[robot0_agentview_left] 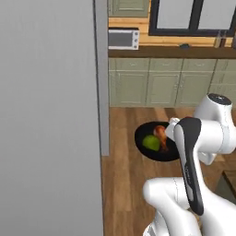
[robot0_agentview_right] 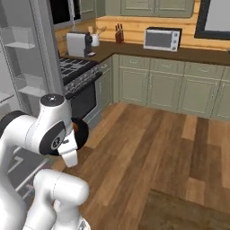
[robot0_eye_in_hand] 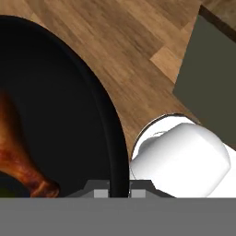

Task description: Pick the chicken drumstick and lime from their plates and place them in the bowl. Then put the bowl in the fridge.

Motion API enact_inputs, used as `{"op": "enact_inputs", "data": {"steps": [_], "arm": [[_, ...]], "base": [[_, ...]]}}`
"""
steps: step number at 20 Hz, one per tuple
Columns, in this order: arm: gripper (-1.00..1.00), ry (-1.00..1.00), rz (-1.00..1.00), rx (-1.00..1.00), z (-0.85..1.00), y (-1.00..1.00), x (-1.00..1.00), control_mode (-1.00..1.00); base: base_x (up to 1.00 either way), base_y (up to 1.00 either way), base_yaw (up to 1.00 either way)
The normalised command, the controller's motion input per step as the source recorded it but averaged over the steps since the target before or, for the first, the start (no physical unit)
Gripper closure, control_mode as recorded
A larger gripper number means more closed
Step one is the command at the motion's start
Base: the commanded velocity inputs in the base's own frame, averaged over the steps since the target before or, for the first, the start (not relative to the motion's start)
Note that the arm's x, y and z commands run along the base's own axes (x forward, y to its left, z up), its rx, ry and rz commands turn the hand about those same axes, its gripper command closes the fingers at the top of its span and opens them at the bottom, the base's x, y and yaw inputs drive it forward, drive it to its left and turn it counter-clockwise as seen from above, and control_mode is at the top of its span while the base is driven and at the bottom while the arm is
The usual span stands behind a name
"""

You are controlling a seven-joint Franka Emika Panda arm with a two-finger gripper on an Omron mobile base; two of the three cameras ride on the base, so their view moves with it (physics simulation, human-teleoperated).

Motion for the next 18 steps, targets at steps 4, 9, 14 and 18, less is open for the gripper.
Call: {"op": "enact_inputs", "data": {"steps": [4,9,14,18], "arm": [[1.00,0.00,0.00,0.00,0.00,0.00,0.00,1.00],[1.00,0.00,0.00,0.00,0.00,0.00,0.00,1.00],[1.00,0.00,0.00,0.00,0.00,0.00,0.00,1.00],[1.00,0.00,0.00,0.00,0.00,0.00,0.00,1.00]], "base": [[0.99,0.00,0.33],[0.75,-0.06,0.05],[0.58,-0.18,0.29],[0.07,-0.07,0.57]]}}
